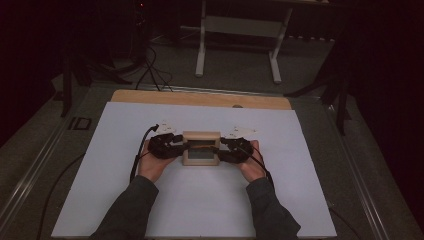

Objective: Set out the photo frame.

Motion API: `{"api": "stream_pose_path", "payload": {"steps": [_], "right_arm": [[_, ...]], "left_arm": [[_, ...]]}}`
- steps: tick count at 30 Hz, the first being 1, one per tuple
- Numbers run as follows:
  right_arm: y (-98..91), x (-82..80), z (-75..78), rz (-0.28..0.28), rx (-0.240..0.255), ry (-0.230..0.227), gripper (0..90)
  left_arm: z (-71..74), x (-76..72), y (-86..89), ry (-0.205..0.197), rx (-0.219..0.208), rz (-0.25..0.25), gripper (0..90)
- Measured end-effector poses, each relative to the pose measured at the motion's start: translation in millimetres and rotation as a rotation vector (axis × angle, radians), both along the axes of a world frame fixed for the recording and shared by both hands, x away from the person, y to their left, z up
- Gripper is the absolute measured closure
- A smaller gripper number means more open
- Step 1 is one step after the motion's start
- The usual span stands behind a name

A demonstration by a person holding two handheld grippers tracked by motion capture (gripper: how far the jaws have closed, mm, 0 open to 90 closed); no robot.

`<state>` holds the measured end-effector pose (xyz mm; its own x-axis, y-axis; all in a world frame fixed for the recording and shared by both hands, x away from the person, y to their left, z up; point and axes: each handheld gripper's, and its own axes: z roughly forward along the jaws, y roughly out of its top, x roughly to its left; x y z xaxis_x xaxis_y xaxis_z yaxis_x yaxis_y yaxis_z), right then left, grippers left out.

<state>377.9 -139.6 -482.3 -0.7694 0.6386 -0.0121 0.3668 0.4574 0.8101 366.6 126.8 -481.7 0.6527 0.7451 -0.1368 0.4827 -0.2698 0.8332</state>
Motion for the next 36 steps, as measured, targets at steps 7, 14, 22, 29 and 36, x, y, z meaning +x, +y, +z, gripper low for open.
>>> {"api": "stream_pose_path", "payload": {"steps": [7, 14, 22, 29, 36], "right_arm": [[0.7, -0.8, -1.5, 0.005, -0.003, 0.002, 47.4], [-3.1, -2.0, 0.5, 0.006, 0.003, 0.012, 41.5], [-10.7, -5.2, 1.5, 0.002, 0.011, 0.023, 38.4], [-16.4, -9.1, 3.2, -0.010, -0.013, 0.032, 37.6], [-22.6, -15.0, 5.4, -0.010, -0.044, 0.039, 37.0]], "left_arm": [[-0.6, 0.9, 0.5, 0.002, -0.008, -0.005, 53.5], [0.7, -2.1, 0.4, 0.022, -0.012, -0.001, 47.7], [4.9, -8.3, 8.5, 0.022, -0.017, 0.008, 46.2], [5.9, -14.3, 25.4, 0.031, -0.014, 0.042, 46.1], [7.8, -25.8, 42.5, 0.033, -0.001, 0.059, 46.3]]}}
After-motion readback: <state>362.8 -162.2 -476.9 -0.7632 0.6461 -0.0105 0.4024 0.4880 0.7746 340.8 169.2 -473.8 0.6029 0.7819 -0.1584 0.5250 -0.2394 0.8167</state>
